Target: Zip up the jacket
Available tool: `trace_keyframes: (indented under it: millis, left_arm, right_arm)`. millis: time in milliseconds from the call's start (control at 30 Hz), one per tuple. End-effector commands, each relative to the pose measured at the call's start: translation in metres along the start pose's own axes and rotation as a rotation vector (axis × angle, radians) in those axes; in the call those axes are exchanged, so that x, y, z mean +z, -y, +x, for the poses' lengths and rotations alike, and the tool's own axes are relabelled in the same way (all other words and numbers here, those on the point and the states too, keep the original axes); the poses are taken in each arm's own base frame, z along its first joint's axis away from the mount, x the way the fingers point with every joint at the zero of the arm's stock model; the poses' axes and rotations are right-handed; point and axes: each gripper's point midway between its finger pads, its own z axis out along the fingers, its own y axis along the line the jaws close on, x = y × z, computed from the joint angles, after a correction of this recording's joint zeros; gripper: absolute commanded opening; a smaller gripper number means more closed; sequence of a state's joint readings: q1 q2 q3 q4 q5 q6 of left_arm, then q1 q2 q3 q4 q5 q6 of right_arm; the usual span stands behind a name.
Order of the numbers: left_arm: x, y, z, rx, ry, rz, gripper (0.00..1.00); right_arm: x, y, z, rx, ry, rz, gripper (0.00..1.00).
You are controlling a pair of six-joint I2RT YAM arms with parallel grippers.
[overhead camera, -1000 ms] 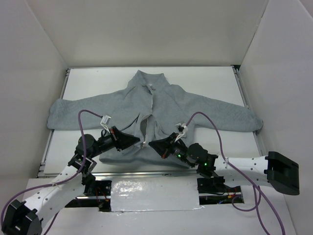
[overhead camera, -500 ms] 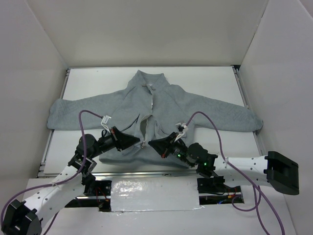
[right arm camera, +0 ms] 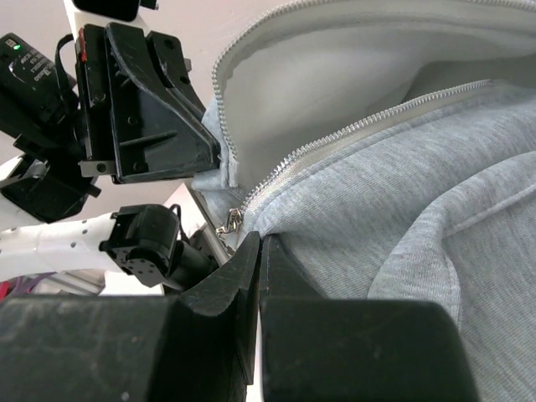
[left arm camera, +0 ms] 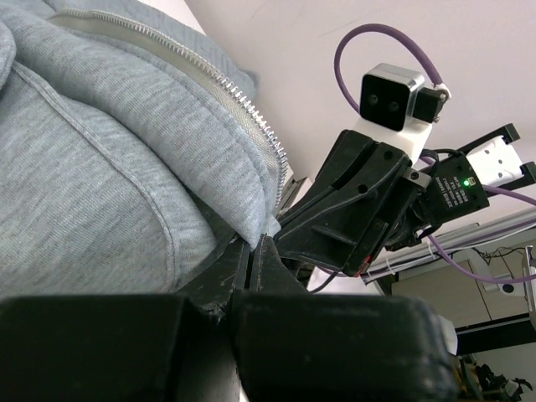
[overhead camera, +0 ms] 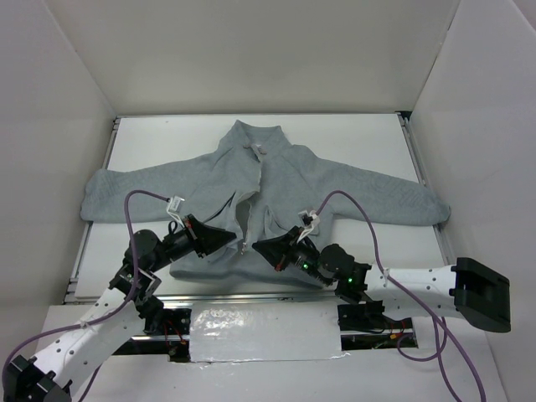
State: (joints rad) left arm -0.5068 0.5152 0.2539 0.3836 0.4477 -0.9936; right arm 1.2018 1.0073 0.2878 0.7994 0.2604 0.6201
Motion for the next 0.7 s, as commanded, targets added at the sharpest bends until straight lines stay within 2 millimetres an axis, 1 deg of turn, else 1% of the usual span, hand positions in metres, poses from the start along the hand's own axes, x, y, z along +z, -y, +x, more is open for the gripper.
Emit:
trace_keyframes:
  millis: [0,500,667]
  left_arm:
    - [0.001,0.022,-0.016,0.052,0.038,0.063,0.0]
    - [0.002,0.022,-0.011,0.034,0.021,0.08,0.0]
    - [0.002,0.024,-0.011,0.034,0.019,0.085,0.0]
  right_arm:
    - [0.002,-0.021,-0.018,0.022,0.056,-0.08,0.0]
    - [0.007,-0.022,-0.024,-0.001,0.075,-0.065,0.0]
    - [0.007,-0.019,-0.028,-0.015,0.088,-0.05,0.0]
